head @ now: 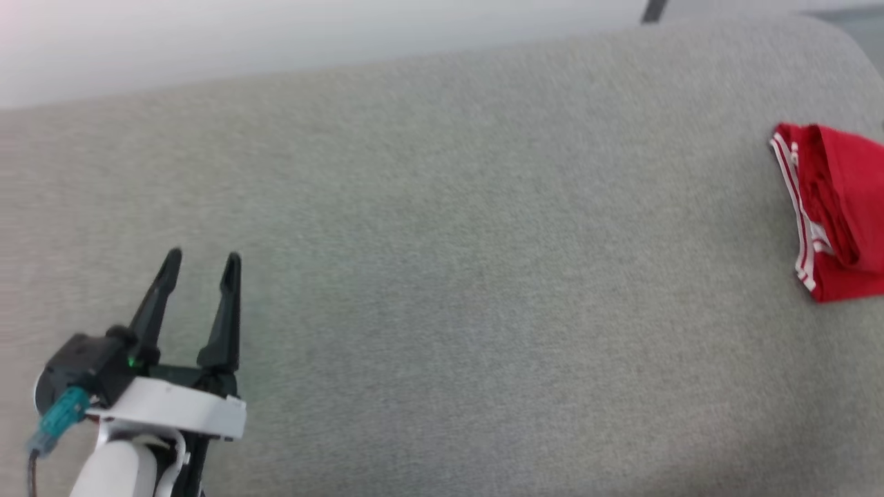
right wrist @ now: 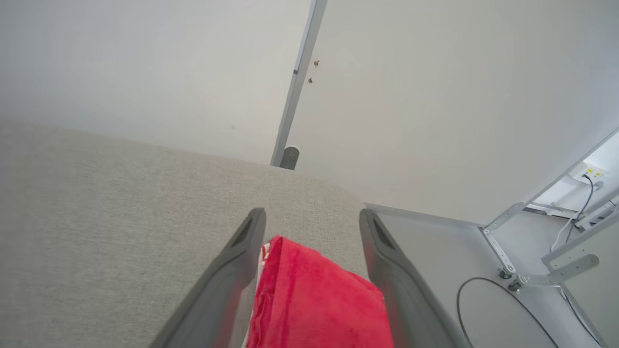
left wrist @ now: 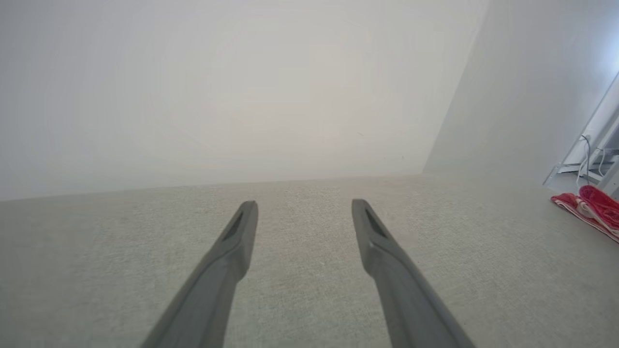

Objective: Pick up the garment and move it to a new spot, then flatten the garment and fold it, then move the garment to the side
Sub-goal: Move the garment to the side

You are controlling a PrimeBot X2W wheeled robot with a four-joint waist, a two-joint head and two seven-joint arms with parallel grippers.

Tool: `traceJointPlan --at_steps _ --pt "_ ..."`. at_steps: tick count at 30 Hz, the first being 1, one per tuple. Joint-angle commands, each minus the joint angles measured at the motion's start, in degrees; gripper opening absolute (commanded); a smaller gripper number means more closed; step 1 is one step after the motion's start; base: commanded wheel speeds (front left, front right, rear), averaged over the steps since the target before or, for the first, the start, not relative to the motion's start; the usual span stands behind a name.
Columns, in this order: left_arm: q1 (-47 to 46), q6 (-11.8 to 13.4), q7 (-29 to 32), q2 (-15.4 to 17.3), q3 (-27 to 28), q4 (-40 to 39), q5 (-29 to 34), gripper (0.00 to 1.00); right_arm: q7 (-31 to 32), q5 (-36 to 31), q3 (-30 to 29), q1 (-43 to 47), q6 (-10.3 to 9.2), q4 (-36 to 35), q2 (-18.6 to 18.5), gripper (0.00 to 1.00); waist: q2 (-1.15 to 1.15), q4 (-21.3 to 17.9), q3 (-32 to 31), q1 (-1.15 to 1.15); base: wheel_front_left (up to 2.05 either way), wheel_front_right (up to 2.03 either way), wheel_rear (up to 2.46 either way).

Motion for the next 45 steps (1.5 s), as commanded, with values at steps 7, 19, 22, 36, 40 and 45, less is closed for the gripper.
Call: traceJointPlan --at_steps 7,19,22,36,40,45 --pt "4.6 0.1 0.1 -1.3 2.5 1.7 1.2 1.00 -4.9 0.2 -4.0 9.4 -0.07 -2.6 3.4 1.00 0.00 6.5 -8.2 0.00 0.00 0.00 0.00" --pt "10.2 0.1 0.1 -2.4 5.9 3.4 1.6 1.00 -7.7 -3.5 -11.8 24.6 -0.07 -11.1 9.9 1.00 0.00 11.6 -13.7 0.00 0.00 0.00 0.00" --pt "11.1 0.1 0.1 -2.5 6.4 3.6 2.4 1.00 -7.4 -4.6 -14.1 28.1 -0.07 -13.4 11.7 1.00 0.00 12.8 -14.7 0.00 0.00 0.00 0.00" --pt "13.6 0.1 0.1 -3.8 9.2 2.8 2.9 1.00 -4.3 -8.1 -19.9 40.2 -0.07 -24.2 19.4 1.00 0.00 15.7 -16.8 0.00 0.00 0.00 0.00" --pt "14.1 0.1 0.1 -3.9 9.2 2.4 3.0 1.00 -3.7 -8.4 -20.0 43.0 -0.07 -26.3 21.1 1.00 0.00 16.2 -17.0 0.00 0.00 0.00 0.00" --pt "14.6 0.1 0.1 -4.0 9.5 1.9 3.3 1.00 -3.5 -8.8 -20.0 46.0 -0.07 -27.8 23.3 1.00 0.00 16.7 -17.1 0.00 0.00 0.00 0.00"
